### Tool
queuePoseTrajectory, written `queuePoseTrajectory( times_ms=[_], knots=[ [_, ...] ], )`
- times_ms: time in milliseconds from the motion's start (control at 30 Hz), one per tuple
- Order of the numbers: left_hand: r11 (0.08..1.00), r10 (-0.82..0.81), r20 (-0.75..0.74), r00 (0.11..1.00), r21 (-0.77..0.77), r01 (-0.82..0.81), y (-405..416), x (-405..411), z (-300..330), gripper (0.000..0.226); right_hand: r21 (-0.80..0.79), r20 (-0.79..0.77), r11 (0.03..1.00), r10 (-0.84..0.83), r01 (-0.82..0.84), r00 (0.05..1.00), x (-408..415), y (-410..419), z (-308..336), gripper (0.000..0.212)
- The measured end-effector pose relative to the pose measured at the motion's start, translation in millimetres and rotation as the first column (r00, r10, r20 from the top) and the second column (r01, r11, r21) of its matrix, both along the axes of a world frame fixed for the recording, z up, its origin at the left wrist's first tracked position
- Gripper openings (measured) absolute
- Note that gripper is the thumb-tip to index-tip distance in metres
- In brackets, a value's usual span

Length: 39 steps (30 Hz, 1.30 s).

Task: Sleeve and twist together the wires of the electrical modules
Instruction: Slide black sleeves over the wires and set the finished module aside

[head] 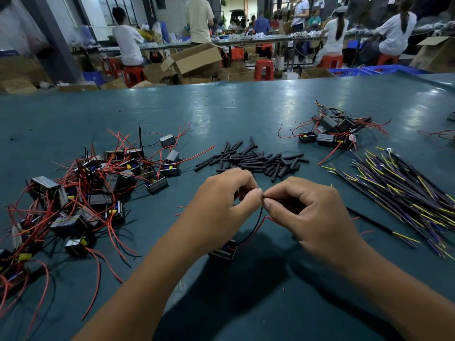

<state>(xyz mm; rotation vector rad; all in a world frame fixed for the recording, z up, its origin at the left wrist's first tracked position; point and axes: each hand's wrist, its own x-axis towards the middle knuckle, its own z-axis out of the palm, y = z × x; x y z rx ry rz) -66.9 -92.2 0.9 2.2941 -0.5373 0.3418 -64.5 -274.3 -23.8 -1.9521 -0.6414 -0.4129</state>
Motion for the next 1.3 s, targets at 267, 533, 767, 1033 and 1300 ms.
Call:
queuePoseTrajectory(
  times_ms=[267,533,767,1033,1300],
  knots=[
    [0.918,-0.066,-0.367,0.928,-0.387,-0.087,7.7,1.8,0.3,0.028,-0.063,0.097,0.998,0.008,-0.002,0.995,2.0,-0.1,0.3,0.008],
    [0.976,-0.203,0.159,0.966,0.113,0.187,21.5,3.7,3.2,0.016,-0.055,0.064,0.998,0.023,-0.02,0.998,1.6,-3.0,-0.4,0.004],
    [0.99,-0.139,0.073,0.988,0.0,0.139,14.8,1.0,0.2,0.011,-0.08,0.105,0.997,0.016,-0.007,0.994,1.4,-3.0,-2.3,0.005],
    [0.889,-0.167,-0.545,0.821,-0.444,-0.115,5.1,-2.9,1.2,0.038,-0.111,0.14,0.994,0.024,-0.008,0.99,-0.1,-2.4,-0.8,0.007],
    [0.972,-0.03,-0.225,0.974,-0.235,-0.024,14.8,-2.0,2.3,0.013,-0.081,0.109,0.997,0.015,-0.006,0.994,2.0,-5.4,-0.5,0.01]
  ],
)
